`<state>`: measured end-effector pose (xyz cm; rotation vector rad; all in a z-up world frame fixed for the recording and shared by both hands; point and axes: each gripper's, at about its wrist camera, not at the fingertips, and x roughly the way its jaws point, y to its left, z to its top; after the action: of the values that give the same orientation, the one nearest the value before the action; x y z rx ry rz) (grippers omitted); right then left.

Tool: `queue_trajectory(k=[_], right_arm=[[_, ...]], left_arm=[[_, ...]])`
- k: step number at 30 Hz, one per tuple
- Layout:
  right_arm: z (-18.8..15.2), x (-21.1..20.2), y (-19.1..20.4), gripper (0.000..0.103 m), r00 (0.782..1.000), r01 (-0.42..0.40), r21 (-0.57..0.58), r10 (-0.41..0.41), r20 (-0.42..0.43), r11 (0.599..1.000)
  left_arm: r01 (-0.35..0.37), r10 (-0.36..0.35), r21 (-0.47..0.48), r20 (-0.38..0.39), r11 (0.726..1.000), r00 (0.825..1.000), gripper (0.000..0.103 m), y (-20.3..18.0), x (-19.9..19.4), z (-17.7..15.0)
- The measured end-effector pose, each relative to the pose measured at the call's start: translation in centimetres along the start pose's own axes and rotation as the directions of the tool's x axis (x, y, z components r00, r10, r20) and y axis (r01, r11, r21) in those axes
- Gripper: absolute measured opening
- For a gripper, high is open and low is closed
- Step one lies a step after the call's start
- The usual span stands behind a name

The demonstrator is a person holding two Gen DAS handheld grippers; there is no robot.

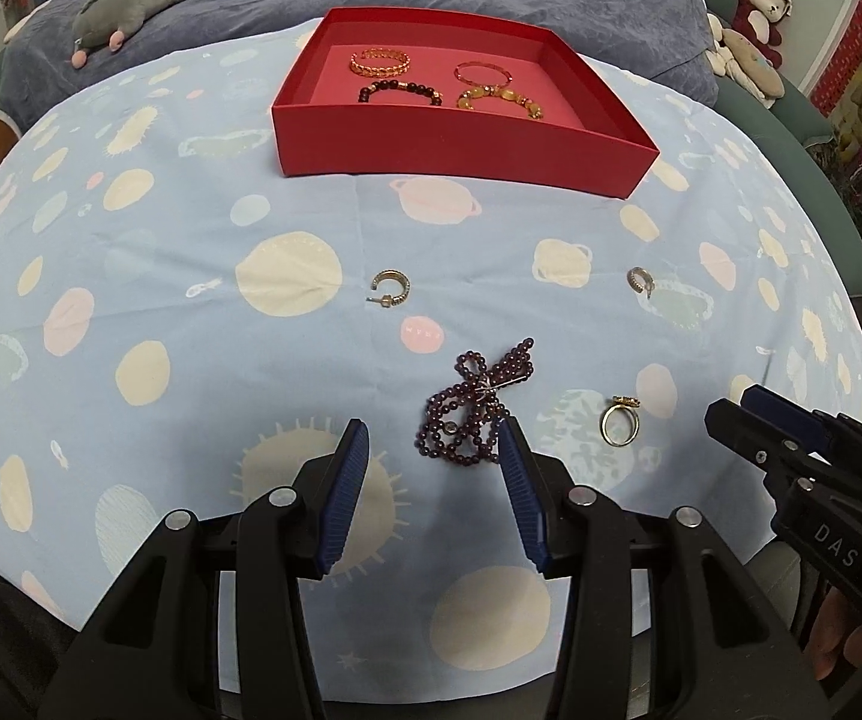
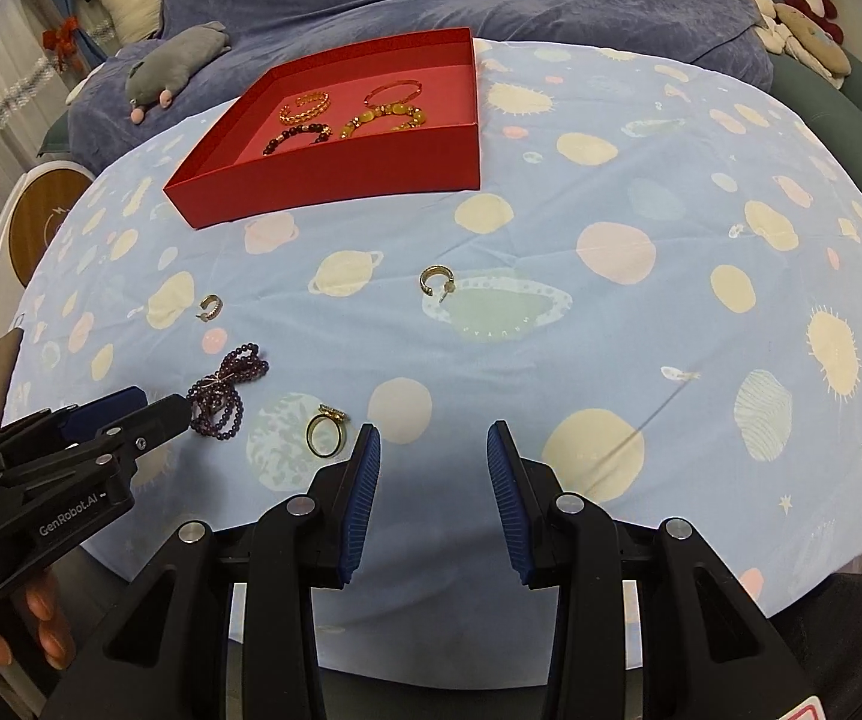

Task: Organize jewelry
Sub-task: 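Grasp the purple bead strand with the left tool while the right tool grasps the gold ring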

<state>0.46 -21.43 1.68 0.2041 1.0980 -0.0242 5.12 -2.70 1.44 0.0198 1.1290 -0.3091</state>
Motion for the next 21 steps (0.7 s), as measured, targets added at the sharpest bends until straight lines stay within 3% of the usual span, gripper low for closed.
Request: queue_trajectory(k=[10,12,14,17,21], right_arm=[[0.0,0.4,-0.2,0.037,1.000,-0.003,0.004,0.003,-0.011,1.000],[0.0,0.4,-0.3,0.037,1.000,-0.003,0.005,0.003,-0.012,1.000],[0.1,0.4,-0.3,0.037,1.000,-0.003,0.007,0.004,-0.013,1.000],[0.2,0.5,-0.3,0.037,1.000,-0.004,0.007,0.004,-0.013,1.000],[0.2,0.5,-0.3,0.037,1.000,-0.008,0.004,0.008,-0.013,1.000]], left_arm=[[0.033,-0.033,0.011,-0.021,0.999,0.999,0.042,-1.0,1.9,0.3],[0.037,-0.036,0.013,-0.025,0.999,0.999,0.036,-1.0,2.1,0.4],[0.050,-0.049,0.022,-0.028,0.999,0.998,0.020,-1.1,2.1,0.5],[0.065,-0.064,0.029,-0.030,0.997,0.997,0.008,-0.9,2.0,0.5],[0.059,-0.059,0.024,-0.017,0.998,0.998,0.003,-0.5,1.5,0.4]])
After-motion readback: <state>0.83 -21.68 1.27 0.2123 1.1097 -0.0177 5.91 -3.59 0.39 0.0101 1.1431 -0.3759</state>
